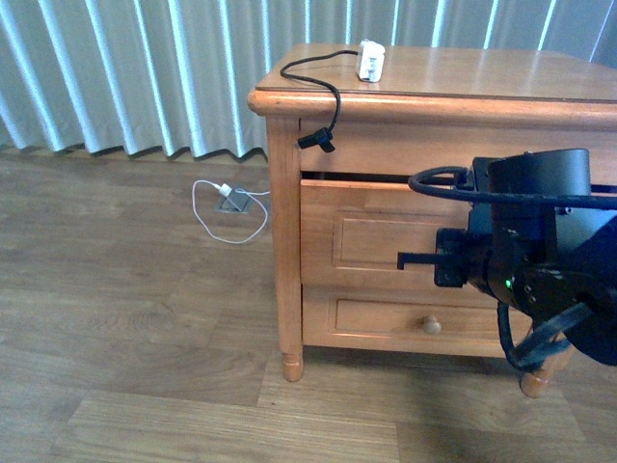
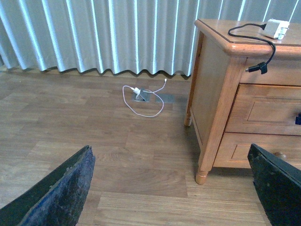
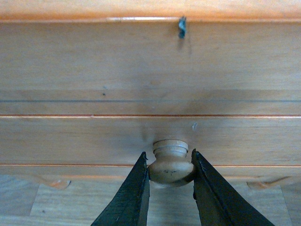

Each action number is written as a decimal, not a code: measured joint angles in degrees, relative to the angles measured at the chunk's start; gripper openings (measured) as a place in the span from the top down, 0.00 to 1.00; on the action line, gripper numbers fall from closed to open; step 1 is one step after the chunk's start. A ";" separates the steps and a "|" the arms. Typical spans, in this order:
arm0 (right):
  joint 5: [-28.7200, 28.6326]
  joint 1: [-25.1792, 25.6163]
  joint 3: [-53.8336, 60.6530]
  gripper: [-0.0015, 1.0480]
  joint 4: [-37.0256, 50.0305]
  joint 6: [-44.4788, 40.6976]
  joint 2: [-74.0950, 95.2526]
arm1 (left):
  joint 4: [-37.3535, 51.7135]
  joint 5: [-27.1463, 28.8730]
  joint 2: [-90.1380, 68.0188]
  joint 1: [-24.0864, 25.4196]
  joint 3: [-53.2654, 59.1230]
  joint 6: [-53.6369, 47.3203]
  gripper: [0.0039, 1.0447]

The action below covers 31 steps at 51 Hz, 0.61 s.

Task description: Put charger into drawer

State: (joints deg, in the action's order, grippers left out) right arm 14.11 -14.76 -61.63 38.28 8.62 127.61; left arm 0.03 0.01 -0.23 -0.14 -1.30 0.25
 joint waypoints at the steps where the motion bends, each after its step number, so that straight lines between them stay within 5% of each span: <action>1: -0.37 -0.02 1.05 0.79 -0.31 0.39 -0.74 | 0.00 0.00 -0.02 0.00 0.00 0.00 0.06; 31: -10.93 1.64 28.81 0.80 -1.77 0.63 -20.79 | 0.00 0.00 -0.02 0.00 0.00 0.00 0.06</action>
State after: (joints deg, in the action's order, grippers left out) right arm 3.18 -13.13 -32.82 36.51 9.26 106.83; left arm 0.03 0.01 -0.25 -0.14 -1.30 0.25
